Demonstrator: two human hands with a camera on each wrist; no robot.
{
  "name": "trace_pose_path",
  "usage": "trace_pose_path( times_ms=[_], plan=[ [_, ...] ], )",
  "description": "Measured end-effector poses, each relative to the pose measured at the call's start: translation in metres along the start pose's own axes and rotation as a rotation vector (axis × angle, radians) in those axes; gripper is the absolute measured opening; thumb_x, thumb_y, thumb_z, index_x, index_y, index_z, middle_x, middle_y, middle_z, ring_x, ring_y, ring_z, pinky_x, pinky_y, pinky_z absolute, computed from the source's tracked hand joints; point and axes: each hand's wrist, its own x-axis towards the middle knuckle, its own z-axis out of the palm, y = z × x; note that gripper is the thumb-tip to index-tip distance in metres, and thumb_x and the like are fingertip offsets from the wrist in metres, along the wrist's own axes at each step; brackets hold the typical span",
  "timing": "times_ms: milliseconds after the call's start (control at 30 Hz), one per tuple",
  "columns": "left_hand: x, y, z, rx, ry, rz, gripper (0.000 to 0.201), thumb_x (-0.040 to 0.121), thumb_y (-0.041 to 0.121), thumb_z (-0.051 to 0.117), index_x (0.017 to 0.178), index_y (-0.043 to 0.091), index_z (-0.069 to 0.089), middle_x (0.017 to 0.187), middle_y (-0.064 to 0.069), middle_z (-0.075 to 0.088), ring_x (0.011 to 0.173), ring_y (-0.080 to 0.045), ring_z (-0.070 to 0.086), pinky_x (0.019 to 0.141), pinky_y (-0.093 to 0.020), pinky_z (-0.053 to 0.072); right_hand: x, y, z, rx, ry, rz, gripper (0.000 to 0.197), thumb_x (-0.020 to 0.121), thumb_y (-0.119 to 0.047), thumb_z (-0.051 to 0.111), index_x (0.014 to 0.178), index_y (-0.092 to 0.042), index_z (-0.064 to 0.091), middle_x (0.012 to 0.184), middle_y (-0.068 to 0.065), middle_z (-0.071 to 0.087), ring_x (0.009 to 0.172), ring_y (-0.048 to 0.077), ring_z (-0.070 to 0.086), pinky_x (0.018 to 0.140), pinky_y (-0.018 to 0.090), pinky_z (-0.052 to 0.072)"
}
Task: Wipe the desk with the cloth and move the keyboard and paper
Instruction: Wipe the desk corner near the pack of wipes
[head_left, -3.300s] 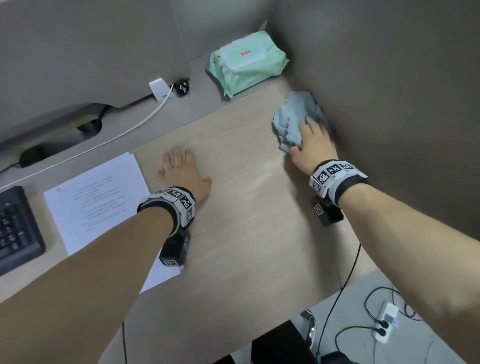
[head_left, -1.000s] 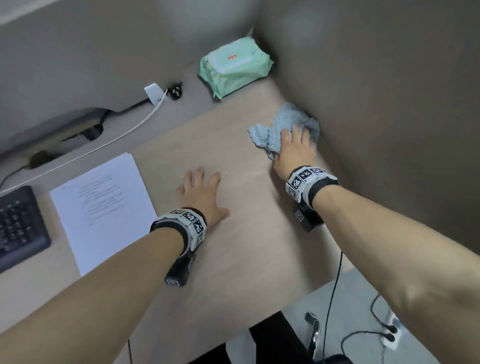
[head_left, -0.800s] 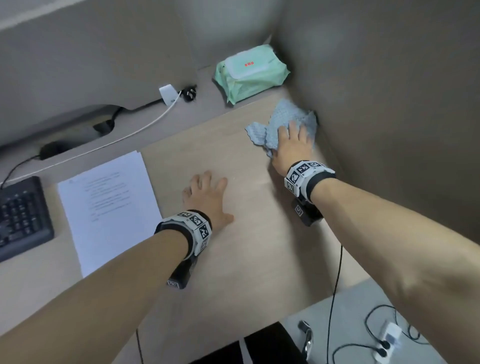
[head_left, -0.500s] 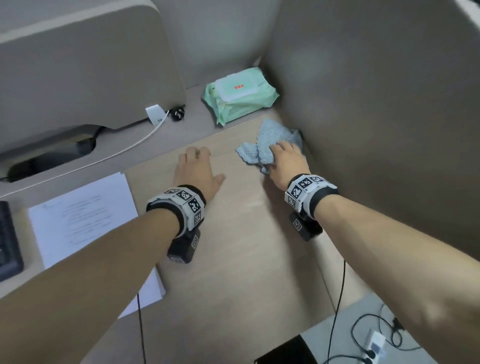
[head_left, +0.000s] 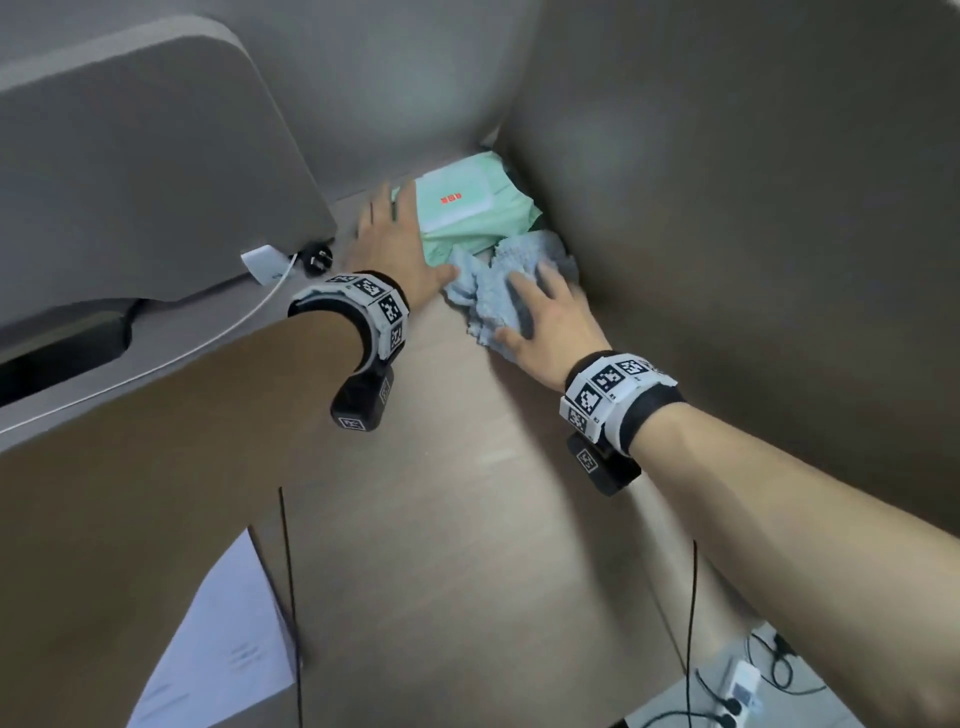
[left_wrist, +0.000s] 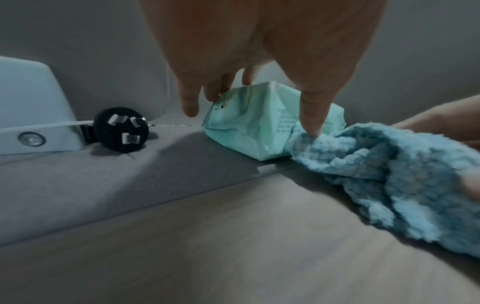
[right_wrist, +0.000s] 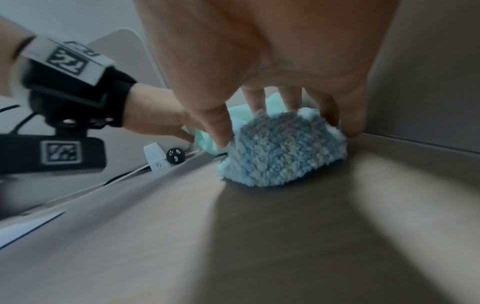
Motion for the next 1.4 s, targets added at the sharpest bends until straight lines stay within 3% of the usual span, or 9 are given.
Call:
trace_pose_path(
  times_ms=[200, 333, 633, 733, 867, 1000, 1133, 1233, 1400],
  plan=[
    [0.015, 0.009, -0.007, 0.036, 0.042, -0.011, 0.081, 0.07, 0.04, 0.078, 0.135, 0.011, 0.039, 0.127, -0.015, 0.04, 0.117, -0.034, 0.043, 0.093, -0.044, 0.044, 0.004, 0.006, 0.008, -0.063, -0.019, -0.025, 0.062, 0.088, -0.038, 0.058, 0.144, -0.023, 0.036, 0.152, 0.012, 0.029, 0.13, 0.04, 0.033, 0.102, 0.05, 0.042],
    [-0.001, 0.009, -0.019, 0.04, -0.001, -0.059, 0.071, 0.073, 0.036, 0.074, 0.129, 0.006, 0.043, 0.126, -0.015, 0.043, 0.115, -0.033, 0.046, 0.094, -0.044, 0.045, 0.011, 0.009, 0.004, -0.053, 0.005, -0.004, 0.059, 0.087, -0.03, 0.059, 0.142, -0.015, 0.04, 0.15, 0.016, 0.033, 0.129, 0.042, 0.036, 0.104, 0.046, 0.04],
    [-0.094, -0.07, -0.049, 0.079, -0.076, -0.216, 0.07, 0.07, 0.032, 0.075, 0.126, 0.007, 0.04, 0.122, -0.014, 0.044, 0.106, -0.033, 0.05, 0.08, -0.039, 0.042, 0.072, -0.009, -0.005, -0.036, 0.11, -0.008, 0.049, 0.085, -0.02, 0.056, 0.133, -0.014, 0.049, 0.139, 0.022, 0.047, 0.122, 0.046, 0.046, 0.104, 0.046, 0.039],
    [-0.114, -0.102, -0.059, 0.101, -0.071, -0.26, 0.072, 0.069, 0.03, 0.077, 0.125, 0.006, 0.04, 0.123, -0.015, 0.043, 0.107, -0.034, 0.049, 0.082, -0.039, 0.042, 0.093, -0.033, -0.001, -0.102, 0.07, 0.007, 0.055, 0.084, -0.025, 0.057, 0.137, -0.022, 0.044, 0.146, 0.021, 0.037, 0.127, 0.047, 0.039, 0.105, 0.049, 0.038],
    [-0.132, -0.133, -0.067, 0.129, -0.044, -0.32, 0.068, 0.069, 0.025, 0.078, 0.12, 0.003, 0.04, 0.124, -0.018, 0.042, 0.109, -0.036, 0.048, 0.079, -0.038, 0.04, 0.08, -0.095, 0.03, -0.307, -0.063, -0.254, 0.065, 0.082, -0.039, 0.051, 0.144, -0.023, 0.038, 0.155, 0.017, 0.029, 0.138, 0.044, 0.028, 0.112, 0.05, 0.031],
    [-0.137, -0.148, -0.069, 0.091, -0.048, -0.38, 0.068, 0.071, 0.019, 0.076, 0.124, 0.002, 0.038, 0.128, -0.02, 0.039, 0.113, -0.04, 0.047, 0.086, -0.045, 0.044, 0.045, -0.1, 0.054, -0.345, -0.208, -0.532, 0.073, 0.079, -0.027, 0.055, 0.149, -0.019, 0.035, 0.158, 0.013, 0.028, 0.145, 0.039, 0.023, 0.117, 0.052, 0.026],
    [-0.136, -0.152, -0.066, 0.08, -0.048, -0.378, 0.066, 0.072, 0.014, 0.073, 0.126, 0.0, 0.038, 0.13, -0.022, 0.038, 0.113, -0.043, 0.047, 0.086, -0.046, 0.045, 0.077, -0.041, 0.022, -0.396, -0.037, -0.172, 0.069, 0.083, -0.036, 0.041, 0.148, -0.014, 0.033, 0.155, 0.017, 0.028, 0.141, 0.041, 0.026, 0.114, 0.048, 0.03],
    [-0.137, -0.155, -0.06, 0.054, -0.041, -0.378, 0.067, 0.072, 0.011, 0.07, 0.13, 0.002, 0.037, 0.132, -0.02, 0.037, 0.116, -0.04, 0.045, 0.089, -0.046, 0.045, 0.092, -0.045, 0.009, -0.326, 0.003, 0.04, 0.066, 0.092, -0.031, 0.048, 0.15, -0.008, 0.025, 0.157, 0.018, 0.02, 0.14, 0.042, 0.023, 0.113, 0.05, 0.031],
    [-0.136, -0.155, -0.052, 0.044, -0.029, -0.362, 0.074, 0.069, 0.011, 0.069, 0.134, 0.004, 0.035, 0.134, -0.018, 0.037, 0.124, -0.037, 0.038, 0.094, -0.048, 0.045, 0.054, -0.107, 0.054, -0.441, -0.151, -0.35, 0.081, 0.082, -0.035, 0.053, 0.153, -0.014, 0.018, 0.161, 0.016, 0.015, 0.149, 0.038, 0.008, 0.121, 0.051, 0.015]
  ],
)
